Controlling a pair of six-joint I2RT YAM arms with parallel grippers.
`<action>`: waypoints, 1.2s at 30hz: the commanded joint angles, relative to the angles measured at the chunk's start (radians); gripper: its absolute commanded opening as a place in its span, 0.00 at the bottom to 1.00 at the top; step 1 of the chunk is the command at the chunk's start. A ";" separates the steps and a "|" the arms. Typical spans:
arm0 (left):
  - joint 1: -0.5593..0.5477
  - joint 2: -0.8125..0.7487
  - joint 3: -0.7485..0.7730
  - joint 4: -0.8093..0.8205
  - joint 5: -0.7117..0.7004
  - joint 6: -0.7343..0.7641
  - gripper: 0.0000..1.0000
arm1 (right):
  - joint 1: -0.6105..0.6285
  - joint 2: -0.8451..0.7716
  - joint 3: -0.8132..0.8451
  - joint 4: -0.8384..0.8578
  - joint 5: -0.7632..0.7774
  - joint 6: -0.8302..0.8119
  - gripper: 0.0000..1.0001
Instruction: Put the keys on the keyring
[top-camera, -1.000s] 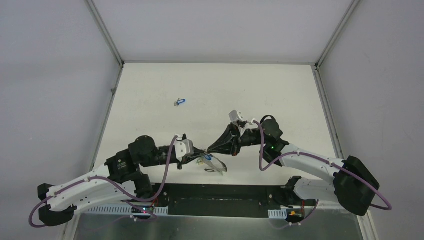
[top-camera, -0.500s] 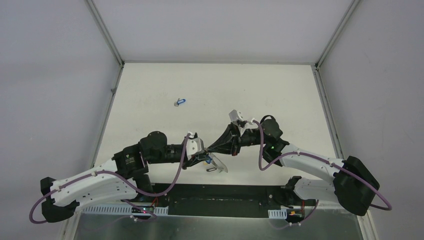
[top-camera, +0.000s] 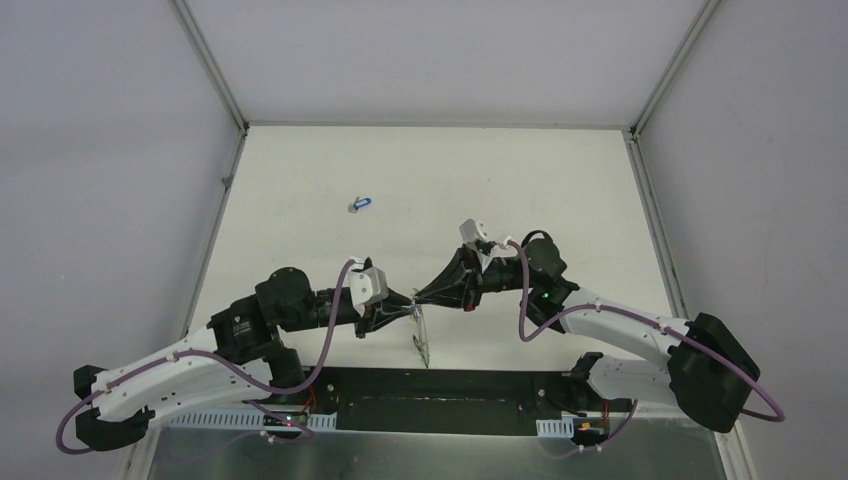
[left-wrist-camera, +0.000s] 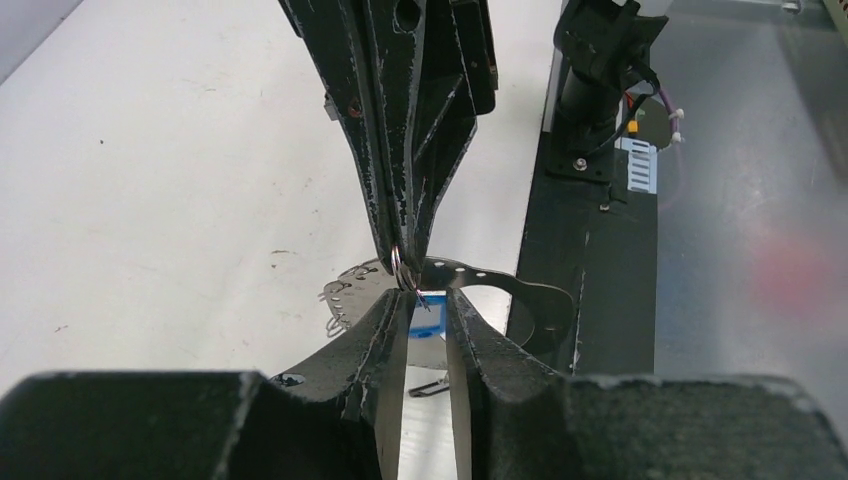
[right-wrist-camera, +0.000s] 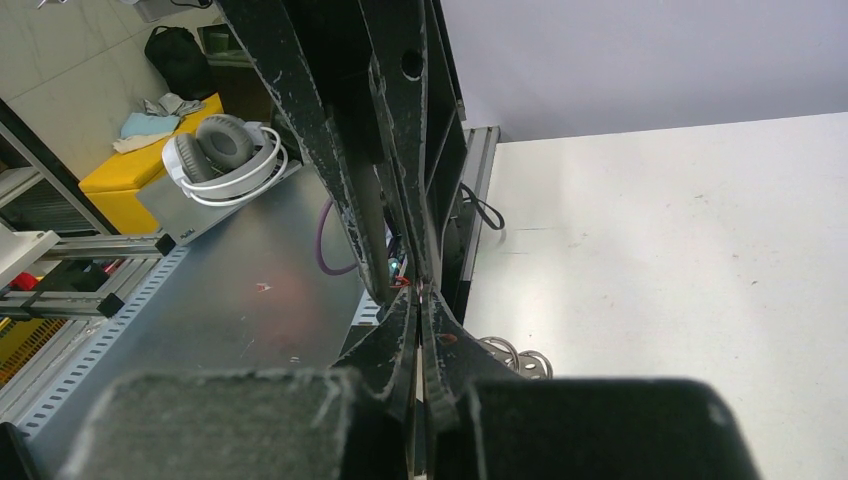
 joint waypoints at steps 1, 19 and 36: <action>-0.003 -0.009 -0.005 0.105 -0.035 -0.041 0.22 | 0.007 -0.026 0.019 0.062 0.003 -0.012 0.00; -0.003 0.062 0.043 0.023 -0.033 0.014 0.25 | 0.006 -0.036 0.026 0.051 0.006 -0.018 0.00; -0.003 0.022 0.053 -0.048 -0.122 -0.066 0.31 | 0.006 -0.043 0.024 0.042 0.017 -0.024 0.00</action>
